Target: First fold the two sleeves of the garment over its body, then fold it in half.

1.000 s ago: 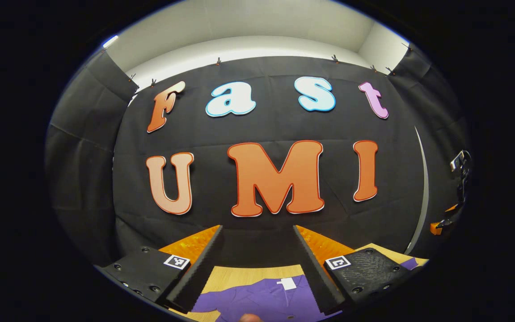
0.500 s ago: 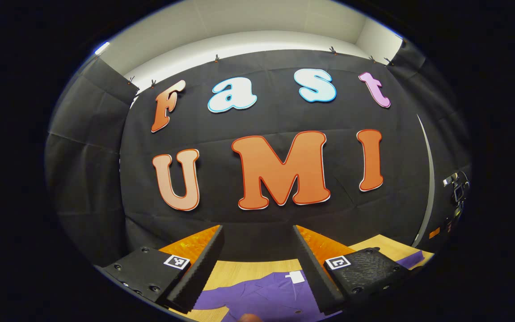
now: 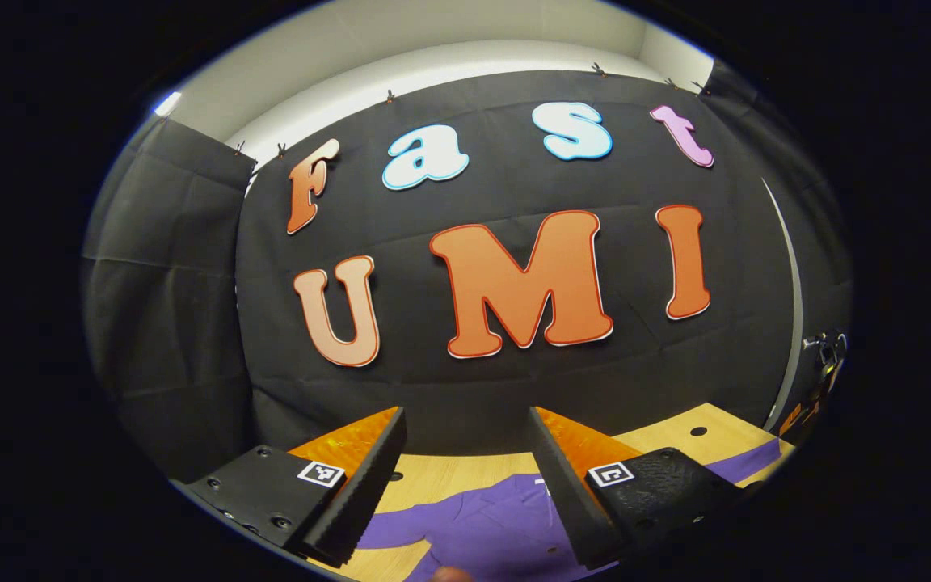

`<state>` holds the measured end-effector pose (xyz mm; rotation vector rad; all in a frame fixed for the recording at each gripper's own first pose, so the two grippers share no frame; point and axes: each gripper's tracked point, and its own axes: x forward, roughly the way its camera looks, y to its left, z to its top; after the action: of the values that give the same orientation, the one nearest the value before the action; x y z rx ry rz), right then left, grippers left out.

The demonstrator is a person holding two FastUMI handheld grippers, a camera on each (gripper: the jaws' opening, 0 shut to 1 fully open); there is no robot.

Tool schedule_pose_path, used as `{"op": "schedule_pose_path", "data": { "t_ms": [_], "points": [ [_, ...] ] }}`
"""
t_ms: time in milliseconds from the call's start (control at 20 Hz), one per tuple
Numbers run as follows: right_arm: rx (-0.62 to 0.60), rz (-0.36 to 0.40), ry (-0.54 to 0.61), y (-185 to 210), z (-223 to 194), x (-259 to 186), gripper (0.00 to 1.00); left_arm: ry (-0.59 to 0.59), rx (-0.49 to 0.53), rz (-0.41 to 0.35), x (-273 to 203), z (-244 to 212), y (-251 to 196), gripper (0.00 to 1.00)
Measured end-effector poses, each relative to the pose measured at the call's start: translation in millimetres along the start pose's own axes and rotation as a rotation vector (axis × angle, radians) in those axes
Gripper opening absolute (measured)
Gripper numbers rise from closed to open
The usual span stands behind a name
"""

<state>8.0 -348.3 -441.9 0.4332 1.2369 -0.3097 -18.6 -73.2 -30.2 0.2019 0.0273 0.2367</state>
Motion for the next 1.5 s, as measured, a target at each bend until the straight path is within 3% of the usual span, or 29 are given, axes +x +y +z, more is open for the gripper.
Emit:
{"op": "schedule_pose_path", "data": {
  "t_ms": [200, 350, 900, 1000, 1250, 1350, 1500],
  "points": [
    [-0.037, -0.02, 0.095, -9, -11, 27, 0.96, 0.035, 0.014, 0.024, -6, -7, -4, 0.94],
    [-0.001, 0.028, 0.178, 0, -20, 42, 0.95, 0.061, 0.024, 0.04, -10, -13, -6, 0.94],
    [0.034, 0.017, 0.248, -7, -26, 74, 0.88, 0.122, 0.054, 0.063, -17, -24, -12, 0.93],
    [0.007, -0.033, 0.259, -17, -28, 75, 0.78, 0.124, 0.053, 0.067, -22, -24, -17, 0.93],
    [0.042, -0.08, 0.21, -27, -20, 78, 0.23, 0.137, 0.048, 0.073, -27, -28, -18, 0.93],
    [0.023, -0.074, 0.189, -27, -20, 78, 0.11, 0.143, 0.05, 0.075, -30, -31, -18, 0.93],
    [-0.017, -0.067, 0.197, -25, -24, 78, 0.03, 0.15, 0.041, 0.074, -34, -33, -19, 0.94]
  ]
}}
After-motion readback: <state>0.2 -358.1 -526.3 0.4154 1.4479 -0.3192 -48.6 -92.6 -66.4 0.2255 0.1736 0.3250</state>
